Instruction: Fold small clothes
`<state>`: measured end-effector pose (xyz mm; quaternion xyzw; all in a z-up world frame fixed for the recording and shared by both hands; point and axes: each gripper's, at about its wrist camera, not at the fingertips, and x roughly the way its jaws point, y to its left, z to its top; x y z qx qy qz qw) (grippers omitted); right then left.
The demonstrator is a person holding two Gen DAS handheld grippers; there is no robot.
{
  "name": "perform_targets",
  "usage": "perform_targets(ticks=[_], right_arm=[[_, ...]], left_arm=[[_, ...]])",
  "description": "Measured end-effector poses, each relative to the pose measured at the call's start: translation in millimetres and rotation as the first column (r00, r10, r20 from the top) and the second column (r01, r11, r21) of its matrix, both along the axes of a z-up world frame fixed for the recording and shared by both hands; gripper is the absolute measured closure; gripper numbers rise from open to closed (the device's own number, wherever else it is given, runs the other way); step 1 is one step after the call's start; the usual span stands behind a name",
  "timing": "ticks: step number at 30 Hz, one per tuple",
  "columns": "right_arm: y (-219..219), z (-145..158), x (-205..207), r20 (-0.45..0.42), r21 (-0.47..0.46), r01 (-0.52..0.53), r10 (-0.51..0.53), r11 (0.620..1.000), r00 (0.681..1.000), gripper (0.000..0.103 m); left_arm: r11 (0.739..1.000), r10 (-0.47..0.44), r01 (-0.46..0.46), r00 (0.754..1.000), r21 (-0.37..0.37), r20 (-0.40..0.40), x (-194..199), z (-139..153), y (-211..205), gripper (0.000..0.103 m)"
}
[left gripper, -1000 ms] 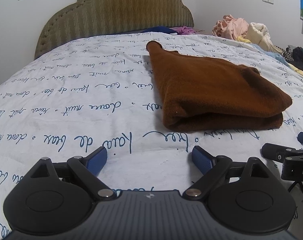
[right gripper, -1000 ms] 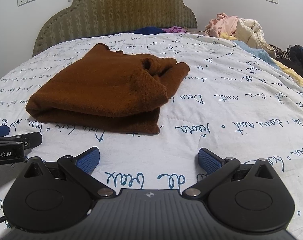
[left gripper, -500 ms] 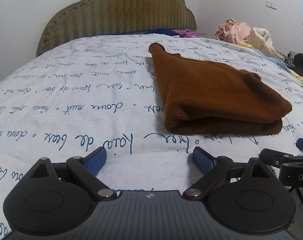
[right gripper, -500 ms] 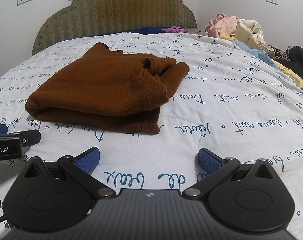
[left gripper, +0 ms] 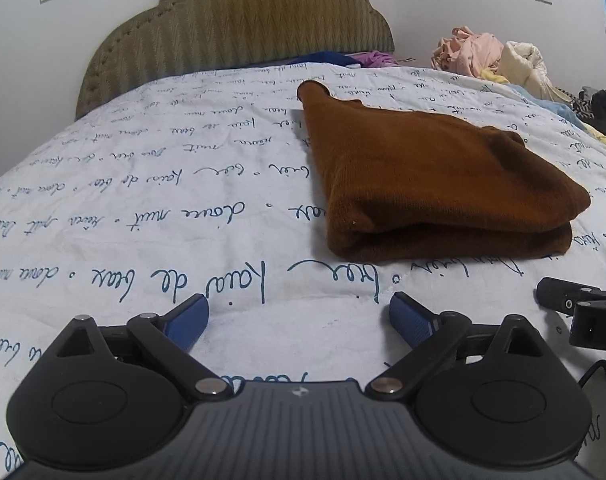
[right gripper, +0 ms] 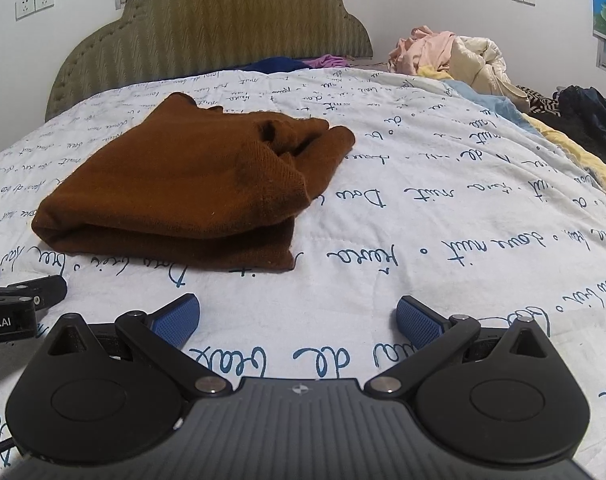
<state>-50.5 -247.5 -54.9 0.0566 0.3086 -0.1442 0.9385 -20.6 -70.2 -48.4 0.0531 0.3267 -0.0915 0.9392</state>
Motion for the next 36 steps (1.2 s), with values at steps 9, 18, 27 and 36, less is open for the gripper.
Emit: perform_targets(ticks=[9, 18, 27, 36], right_arm=[[-0.4, -0.4, 0.0, 0.003, 0.009, 0.0, 0.0, 1.0, 1.0, 0.0], [2.0, -0.9, 2.4, -0.015, -0.005, 0.0, 0.0, 1.0, 1.0, 0.0], [3.1, -1.8, 3.6, -0.026, -0.017, -0.004, 0.003, 1.0, 1.0, 0.0], [1.6, -1.8, 3.8, -0.027, -0.01, -0.005, 0.004, 1.0, 1.0, 0.0]], left_arm=[[1.0, -0.008, 0.008, 1.0, 0.005, -0.01, 1.5, -1.0, -1.3, 0.002], [1.0, 0.006, -0.007, 0.999, -0.01, -0.036, 6.3, 0.5, -1.8, 0.0], [1.0, 0.018, -0.018, 1.0, -0.005, -0.023, 5.9, -1.5, -5.0, 0.0], [1.0, 0.013, -0.013, 1.0, 0.003, -0.014, 3.6, -1.6, -6.0, 0.0]])
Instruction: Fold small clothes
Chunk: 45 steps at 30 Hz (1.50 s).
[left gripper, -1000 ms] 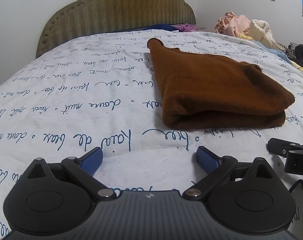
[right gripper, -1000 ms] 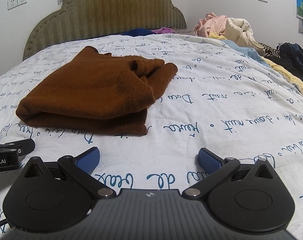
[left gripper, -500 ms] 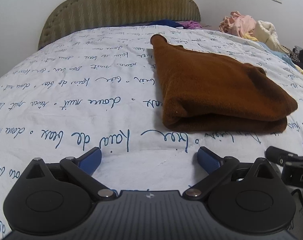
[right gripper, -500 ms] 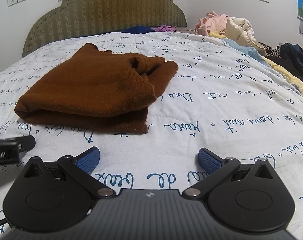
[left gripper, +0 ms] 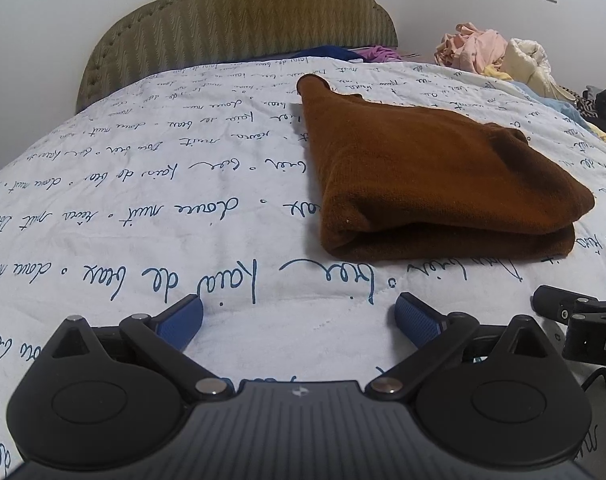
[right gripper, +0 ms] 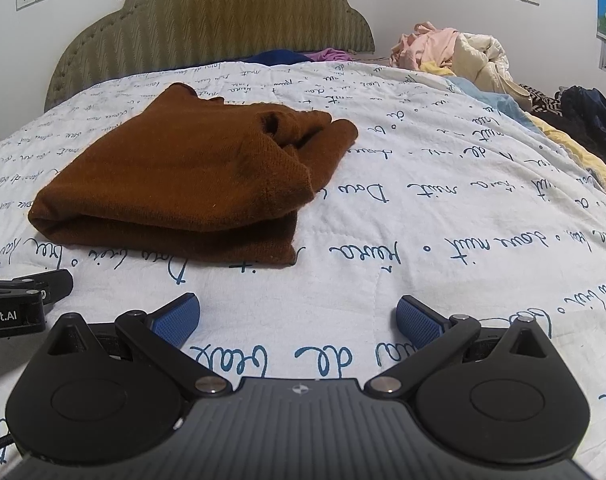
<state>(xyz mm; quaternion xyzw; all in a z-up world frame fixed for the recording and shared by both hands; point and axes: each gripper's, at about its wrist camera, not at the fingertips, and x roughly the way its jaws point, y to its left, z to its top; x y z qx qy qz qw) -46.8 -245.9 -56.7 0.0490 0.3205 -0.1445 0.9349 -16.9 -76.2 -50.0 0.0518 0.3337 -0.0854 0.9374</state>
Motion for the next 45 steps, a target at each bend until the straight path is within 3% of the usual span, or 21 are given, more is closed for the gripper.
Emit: perform_targets(ticks=[32, 45], right_arm=[[1, 0, 0, 0.002, 0.002, 0.001, -0.001, 1.0, 1.0, 0.0], [10, 18, -8, 0.022, -0.003, -0.019, 0.019, 1.0, 1.0, 0.0]], left_arm=[[1.0, -0.003, 0.003, 1.0, -0.003, -0.002, 0, 0, 0, 0.0], [0.999, -0.032, 0.032, 0.999, -0.007, -0.037, -2, 10, 4, 0.0]])
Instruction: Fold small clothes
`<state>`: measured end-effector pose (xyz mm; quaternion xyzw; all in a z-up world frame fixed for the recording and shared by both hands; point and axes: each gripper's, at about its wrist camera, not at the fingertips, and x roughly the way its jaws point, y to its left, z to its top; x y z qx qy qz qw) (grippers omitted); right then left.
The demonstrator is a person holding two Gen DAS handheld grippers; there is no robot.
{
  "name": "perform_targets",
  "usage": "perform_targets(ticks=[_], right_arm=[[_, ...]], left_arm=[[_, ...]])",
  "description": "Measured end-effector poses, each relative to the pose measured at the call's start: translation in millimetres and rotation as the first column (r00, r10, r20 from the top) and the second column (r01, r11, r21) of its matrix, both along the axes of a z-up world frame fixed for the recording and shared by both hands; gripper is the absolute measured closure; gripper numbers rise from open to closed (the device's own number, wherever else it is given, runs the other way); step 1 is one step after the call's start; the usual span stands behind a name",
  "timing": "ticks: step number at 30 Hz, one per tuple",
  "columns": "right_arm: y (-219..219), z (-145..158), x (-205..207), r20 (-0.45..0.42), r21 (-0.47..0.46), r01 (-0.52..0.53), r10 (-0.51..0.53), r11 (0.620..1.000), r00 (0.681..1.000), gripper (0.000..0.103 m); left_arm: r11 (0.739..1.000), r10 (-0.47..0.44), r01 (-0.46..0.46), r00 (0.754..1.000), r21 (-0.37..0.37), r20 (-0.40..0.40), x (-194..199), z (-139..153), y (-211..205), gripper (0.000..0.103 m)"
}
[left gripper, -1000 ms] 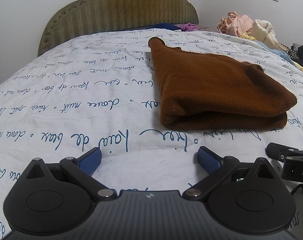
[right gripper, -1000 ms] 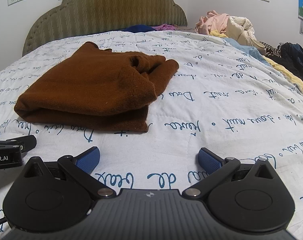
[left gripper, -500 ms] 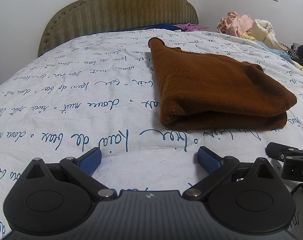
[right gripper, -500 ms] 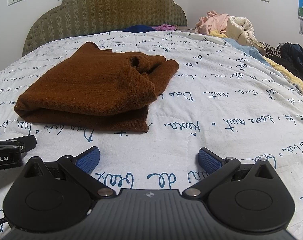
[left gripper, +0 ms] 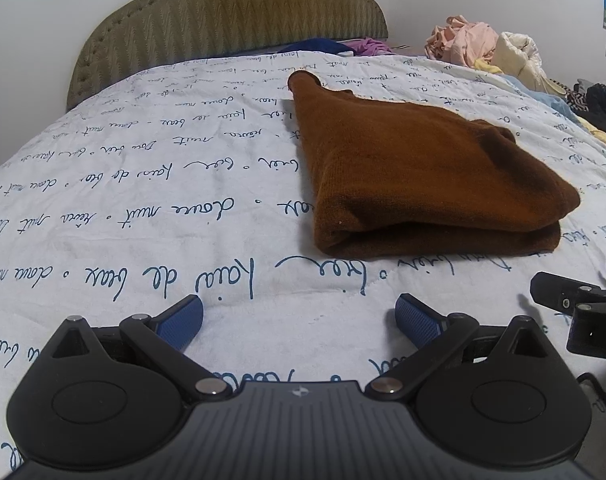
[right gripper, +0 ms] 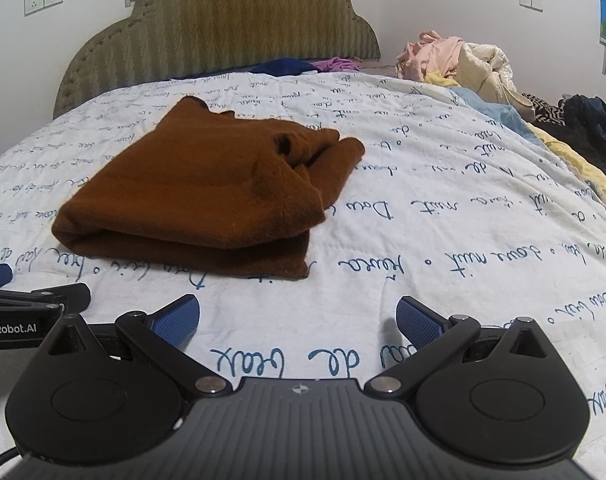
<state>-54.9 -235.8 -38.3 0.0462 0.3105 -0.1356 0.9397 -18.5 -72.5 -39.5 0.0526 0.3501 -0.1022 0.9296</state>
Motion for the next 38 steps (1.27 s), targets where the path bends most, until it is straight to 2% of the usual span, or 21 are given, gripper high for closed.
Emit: perform_targets(ticks=[32, 38], right_arm=[[3.6, -0.9, -2.0, -0.004, 0.002, -0.01, 0.011, 1.0, 1.0, 0.0], [2.4, -0.7, -2.0, 0.0, 0.005, -0.013, 0.013, 1.0, 1.0, 0.0]], left_arm=[[1.0, 0.001, -0.001, 1.0, -0.006, -0.004, -2.7, 2.4, 1.0, 0.0], [0.999, 0.02, -0.02, 1.0, -0.027, 0.017, -3.9, 7.6, 6.6, 0.0]])
